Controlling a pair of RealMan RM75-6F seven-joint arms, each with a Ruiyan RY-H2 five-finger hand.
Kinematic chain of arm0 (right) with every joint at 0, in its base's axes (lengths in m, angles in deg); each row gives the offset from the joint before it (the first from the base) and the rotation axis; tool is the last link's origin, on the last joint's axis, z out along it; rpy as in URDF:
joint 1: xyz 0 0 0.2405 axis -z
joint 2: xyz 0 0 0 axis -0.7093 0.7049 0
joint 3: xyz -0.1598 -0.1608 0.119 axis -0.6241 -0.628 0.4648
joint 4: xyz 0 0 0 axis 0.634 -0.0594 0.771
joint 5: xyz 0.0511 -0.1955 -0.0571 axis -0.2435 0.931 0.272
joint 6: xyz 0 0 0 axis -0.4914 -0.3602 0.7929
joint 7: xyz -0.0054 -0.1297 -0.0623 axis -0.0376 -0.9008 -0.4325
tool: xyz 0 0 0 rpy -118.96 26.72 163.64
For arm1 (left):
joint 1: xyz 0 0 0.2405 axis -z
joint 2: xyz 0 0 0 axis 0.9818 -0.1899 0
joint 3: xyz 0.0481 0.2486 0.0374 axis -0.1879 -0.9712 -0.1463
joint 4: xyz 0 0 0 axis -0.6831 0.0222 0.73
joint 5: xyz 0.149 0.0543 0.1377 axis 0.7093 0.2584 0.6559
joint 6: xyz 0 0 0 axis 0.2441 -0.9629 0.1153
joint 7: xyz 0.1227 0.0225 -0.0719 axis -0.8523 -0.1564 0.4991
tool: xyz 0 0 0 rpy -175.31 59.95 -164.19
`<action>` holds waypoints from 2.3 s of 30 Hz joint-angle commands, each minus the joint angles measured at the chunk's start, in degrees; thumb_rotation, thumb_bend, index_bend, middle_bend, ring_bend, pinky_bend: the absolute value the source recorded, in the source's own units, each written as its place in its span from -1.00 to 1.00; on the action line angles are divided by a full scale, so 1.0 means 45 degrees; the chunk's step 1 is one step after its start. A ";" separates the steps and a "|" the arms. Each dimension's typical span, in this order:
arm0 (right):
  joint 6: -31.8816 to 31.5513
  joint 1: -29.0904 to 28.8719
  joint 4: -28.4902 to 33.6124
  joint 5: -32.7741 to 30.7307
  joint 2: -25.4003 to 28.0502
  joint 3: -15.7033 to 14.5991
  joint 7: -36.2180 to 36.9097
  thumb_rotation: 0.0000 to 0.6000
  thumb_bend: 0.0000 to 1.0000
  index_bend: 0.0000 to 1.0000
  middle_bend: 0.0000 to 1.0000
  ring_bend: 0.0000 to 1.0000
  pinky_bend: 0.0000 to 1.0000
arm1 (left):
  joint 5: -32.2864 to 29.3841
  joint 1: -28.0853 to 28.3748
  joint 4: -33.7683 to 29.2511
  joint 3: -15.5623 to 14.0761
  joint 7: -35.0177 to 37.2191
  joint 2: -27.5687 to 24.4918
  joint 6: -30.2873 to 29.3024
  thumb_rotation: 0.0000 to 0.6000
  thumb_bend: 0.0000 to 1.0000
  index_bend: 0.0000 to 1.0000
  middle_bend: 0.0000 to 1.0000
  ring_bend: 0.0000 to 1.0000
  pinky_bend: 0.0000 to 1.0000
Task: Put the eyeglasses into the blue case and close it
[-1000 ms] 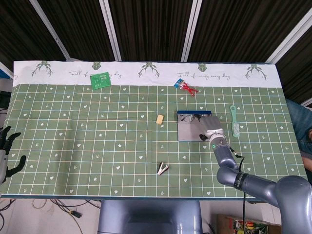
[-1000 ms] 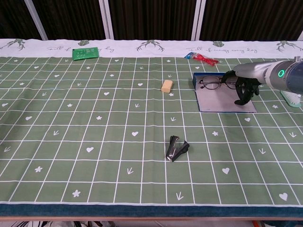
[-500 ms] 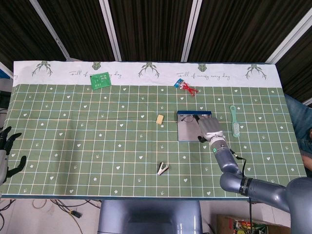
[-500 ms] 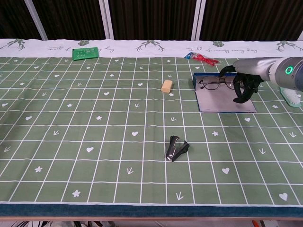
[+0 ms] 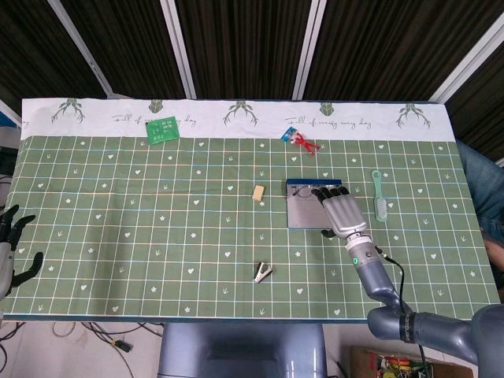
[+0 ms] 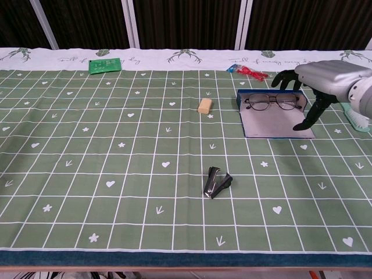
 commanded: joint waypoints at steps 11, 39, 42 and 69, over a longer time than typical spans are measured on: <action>-0.0126 0.0663 -0.2048 0.1137 -0.1466 -0.0140 0.0928 1.00 -0.56 -0.51 -0.46 -0.44 -0.56 | -0.0016 0.0005 0.0007 0.0003 -0.0036 0.0003 0.0005 1.00 -0.23 -0.70 -1.00 -1.00 -1.00; 0.0628 0.0929 -0.3585 0.1696 -0.2457 0.0731 0.1332 1.00 -0.42 -0.39 -0.39 -0.37 -0.56 | -0.0048 0.0017 -0.0002 0.0012 -0.0028 -0.0019 0.0035 1.00 -0.23 -0.69 -1.00 -1.00 -1.00; 0.0708 0.0944 -0.3638 0.1733 -0.2491 0.0787 0.1306 1.00 -0.42 -0.39 -0.39 -0.37 -0.56 | -0.0056 0.0014 -0.0004 0.0019 -0.0017 -0.0019 0.0028 1.00 -0.23 -0.69 -1.00 -1.00 -1.00; 0.1304 0.1000 -0.3894 0.1849 -0.2572 0.1286 0.1247 1.00 -0.27 -0.29 -0.38 -0.37 -0.56 | -0.0034 0.0028 -0.0002 0.0007 0.0008 -0.0034 0.0052 1.00 -0.23 -0.69 -1.00 -1.00 -1.00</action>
